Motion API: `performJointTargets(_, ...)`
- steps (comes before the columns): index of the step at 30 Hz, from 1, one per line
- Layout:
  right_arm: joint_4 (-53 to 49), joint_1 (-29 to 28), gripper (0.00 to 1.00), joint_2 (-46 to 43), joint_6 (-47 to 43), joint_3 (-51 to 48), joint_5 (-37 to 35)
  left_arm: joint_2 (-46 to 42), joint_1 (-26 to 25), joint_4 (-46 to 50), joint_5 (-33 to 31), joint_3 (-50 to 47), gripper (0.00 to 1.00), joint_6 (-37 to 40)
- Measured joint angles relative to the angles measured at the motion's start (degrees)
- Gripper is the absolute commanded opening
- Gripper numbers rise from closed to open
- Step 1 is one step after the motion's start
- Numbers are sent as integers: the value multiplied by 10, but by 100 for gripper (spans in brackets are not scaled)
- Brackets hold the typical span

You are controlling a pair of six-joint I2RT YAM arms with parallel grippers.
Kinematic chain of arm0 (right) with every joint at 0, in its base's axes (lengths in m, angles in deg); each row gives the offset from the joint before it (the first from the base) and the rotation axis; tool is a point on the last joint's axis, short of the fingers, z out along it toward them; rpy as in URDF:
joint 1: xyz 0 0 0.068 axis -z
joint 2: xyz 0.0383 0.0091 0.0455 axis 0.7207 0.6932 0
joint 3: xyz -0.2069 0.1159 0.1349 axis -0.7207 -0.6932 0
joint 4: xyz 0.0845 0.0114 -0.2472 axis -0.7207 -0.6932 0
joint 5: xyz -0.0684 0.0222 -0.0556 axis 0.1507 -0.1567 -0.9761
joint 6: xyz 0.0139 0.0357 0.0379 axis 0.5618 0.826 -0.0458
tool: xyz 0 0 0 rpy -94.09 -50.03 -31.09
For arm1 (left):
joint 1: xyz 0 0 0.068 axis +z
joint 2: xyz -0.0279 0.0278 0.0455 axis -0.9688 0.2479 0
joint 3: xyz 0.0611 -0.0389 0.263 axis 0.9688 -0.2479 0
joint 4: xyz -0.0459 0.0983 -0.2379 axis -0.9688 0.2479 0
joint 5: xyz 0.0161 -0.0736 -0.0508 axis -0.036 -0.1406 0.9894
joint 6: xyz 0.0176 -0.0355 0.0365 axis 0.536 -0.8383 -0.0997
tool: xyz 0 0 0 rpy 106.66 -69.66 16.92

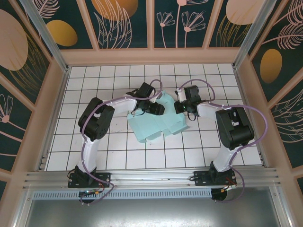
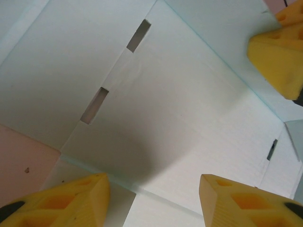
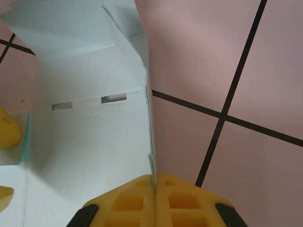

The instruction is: Fold the paper box

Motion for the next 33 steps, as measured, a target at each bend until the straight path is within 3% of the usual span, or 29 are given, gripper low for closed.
performJointTargets(5,0,0,0,0,2,0,0,2,-5,-6,-20,0,54,-9)
performJointTargets(9,0,0,0,0,2,0,-3,-2,-6,-16,-21,-4,59,-12)
performJointTargets(17,0,-11,0,-7,0,-2,-5,-84,-7,-61,-35,-61,86,-34)
performJointTargets(19,3,-12,0,-16,-1,-7,-5,-111,-6,-72,-48,-60,99,-43)
performJointTargets(23,22,-16,0,-42,-14,-26,-7,-134,3,-80,-55,-19,99,-71)
performJointTargets(33,94,-62,0,-100,-52,-83,-70,-89,21,-71,-40,96,99,-132)
